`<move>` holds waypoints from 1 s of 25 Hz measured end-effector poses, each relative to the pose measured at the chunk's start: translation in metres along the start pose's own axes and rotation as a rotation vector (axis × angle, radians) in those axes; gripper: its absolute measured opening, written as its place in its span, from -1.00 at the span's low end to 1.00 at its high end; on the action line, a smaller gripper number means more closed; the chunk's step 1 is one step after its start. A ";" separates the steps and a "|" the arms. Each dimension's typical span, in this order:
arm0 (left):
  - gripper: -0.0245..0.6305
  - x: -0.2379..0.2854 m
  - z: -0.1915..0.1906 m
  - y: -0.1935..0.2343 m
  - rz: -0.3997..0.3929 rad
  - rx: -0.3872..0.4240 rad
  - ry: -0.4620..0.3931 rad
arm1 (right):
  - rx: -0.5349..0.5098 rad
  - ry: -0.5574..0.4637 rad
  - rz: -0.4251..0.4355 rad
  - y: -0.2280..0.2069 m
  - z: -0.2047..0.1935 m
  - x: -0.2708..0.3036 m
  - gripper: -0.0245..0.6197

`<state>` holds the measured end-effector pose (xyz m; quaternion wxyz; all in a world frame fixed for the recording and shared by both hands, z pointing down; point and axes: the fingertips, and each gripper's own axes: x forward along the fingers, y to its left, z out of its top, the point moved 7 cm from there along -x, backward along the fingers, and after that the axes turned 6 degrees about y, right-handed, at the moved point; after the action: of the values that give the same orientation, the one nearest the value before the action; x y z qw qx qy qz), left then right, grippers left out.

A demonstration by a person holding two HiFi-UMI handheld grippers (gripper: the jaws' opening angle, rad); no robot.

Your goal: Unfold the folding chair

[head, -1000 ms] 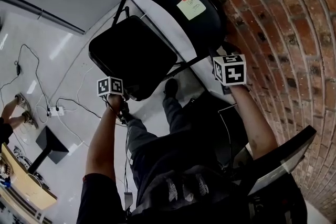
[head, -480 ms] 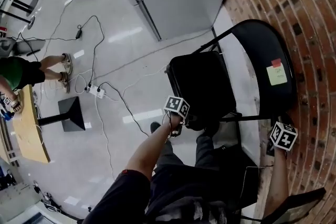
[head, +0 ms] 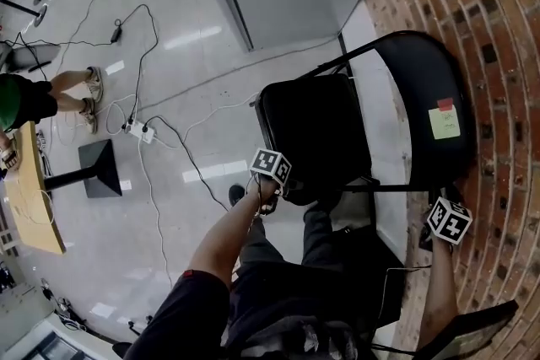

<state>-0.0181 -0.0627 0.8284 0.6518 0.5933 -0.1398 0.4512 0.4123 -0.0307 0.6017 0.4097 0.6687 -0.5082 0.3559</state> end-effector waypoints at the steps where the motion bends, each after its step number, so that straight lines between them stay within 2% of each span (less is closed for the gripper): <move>1: 0.18 0.001 -0.001 0.004 -0.004 -0.004 -0.002 | 0.000 0.000 -0.001 0.002 -0.001 0.001 -0.31; 9: 0.18 0.004 -0.006 0.013 -0.024 0.009 -0.019 | 0.019 0.055 0.000 0.000 -0.006 0.008 -0.30; 13: 0.18 0.005 -0.007 0.016 -0.022 0.023 -0.030 | 0.023 0.048 -0.004 -0.002 -0.009 0.010 -0.30; 20: 0.25 0.011 -0.009 0.034 -0.012 0.003 -0.036 | 0.022 0.060 0.009 0.004 -0.010 0.017 -0.30; 25: 0.27 0.017 -0.009 0.042 -0.020 -0.016 -0.072 | 0.027 0.113 0.003 -0.001 -0.011 0.026 -0.30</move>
<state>-0.0439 -0.0521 0.8657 0.6556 0.6051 -0.1609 0.4219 0.4184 -0.0310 0.6293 0.4282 0.6522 -0.4806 0.4003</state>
